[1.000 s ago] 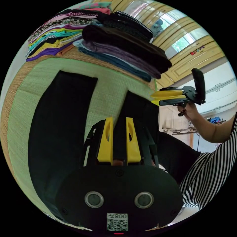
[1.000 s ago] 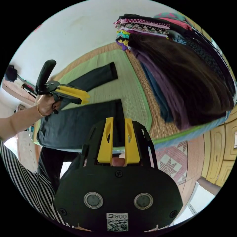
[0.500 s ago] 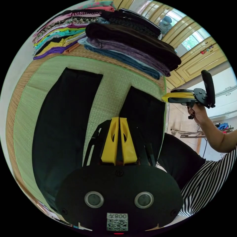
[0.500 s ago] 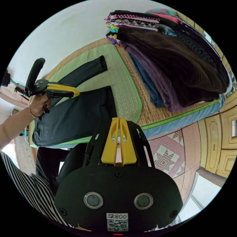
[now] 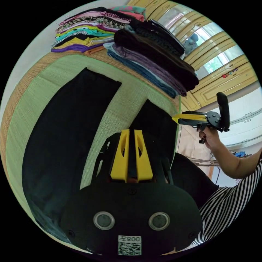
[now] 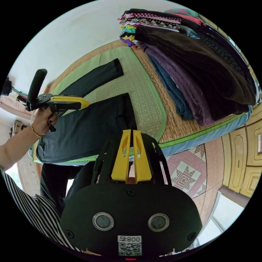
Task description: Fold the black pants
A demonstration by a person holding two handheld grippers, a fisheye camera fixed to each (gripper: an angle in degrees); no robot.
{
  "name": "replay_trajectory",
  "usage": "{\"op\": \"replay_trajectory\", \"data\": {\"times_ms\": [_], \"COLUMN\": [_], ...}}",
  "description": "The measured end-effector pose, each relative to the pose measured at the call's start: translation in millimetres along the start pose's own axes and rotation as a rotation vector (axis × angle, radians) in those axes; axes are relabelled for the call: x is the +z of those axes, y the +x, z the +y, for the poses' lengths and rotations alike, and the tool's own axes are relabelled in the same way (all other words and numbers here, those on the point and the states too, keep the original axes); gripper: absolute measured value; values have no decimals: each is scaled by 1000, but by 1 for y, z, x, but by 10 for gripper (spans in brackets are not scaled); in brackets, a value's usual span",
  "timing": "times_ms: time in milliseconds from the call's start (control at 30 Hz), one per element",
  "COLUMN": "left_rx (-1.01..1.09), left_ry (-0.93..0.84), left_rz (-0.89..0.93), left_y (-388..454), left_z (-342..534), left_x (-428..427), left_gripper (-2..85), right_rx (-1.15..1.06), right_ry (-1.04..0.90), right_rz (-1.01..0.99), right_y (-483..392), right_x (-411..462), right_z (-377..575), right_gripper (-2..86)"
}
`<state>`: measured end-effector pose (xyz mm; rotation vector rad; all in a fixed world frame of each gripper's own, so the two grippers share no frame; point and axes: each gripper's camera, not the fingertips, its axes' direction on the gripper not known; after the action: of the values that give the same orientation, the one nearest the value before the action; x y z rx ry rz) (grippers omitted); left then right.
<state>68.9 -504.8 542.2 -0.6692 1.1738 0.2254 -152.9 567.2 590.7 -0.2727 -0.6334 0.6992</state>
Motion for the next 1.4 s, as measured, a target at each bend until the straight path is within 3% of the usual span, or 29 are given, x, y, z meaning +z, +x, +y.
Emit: {"op": "replay_trajectory", "data": {"times_ms": [133, 200, 433, 500, 633, 833, 1100, 1400], "left_rx": [-96, -184, -627, -665, -693, -770, -795, -724], "left_ry": [58, 63, 12, 81, 258, 391, 234, -19], "left_rz": [-15, -54, -122, -12, 18, -106, -281, -391], "left_y": [-17, -30, -85, -93, -106, -155, -210, -227], "left_z": [72, 113, 280, 308, 364, 442, 496, 531], "left_x": [-47, -67, -126, -139, -194, -278, -357, -404], "left_gripper": [29, 25, 11, 9, 11, 49, 78, 91], "right_rx": [-66, -149, -446, -524, -562, -696, -916, -1061], "right_ry": [34, 30, -74, -162, -174, -104, -57, -91], "right_rz": [-19, -119, -254, -230, -230, -285, -186, -72], "right_y": [-48, -93, -265, -322, -379, -494, -698, -853], "right_x": [-14, -11, 27, 51, 47, 22, 20, 27], "right_z": [-22, -44, -107, -124, -154, -228, -345, -404], "right_gripper": [6, 3, 2, 2, 5, 36, 69, 81]}}
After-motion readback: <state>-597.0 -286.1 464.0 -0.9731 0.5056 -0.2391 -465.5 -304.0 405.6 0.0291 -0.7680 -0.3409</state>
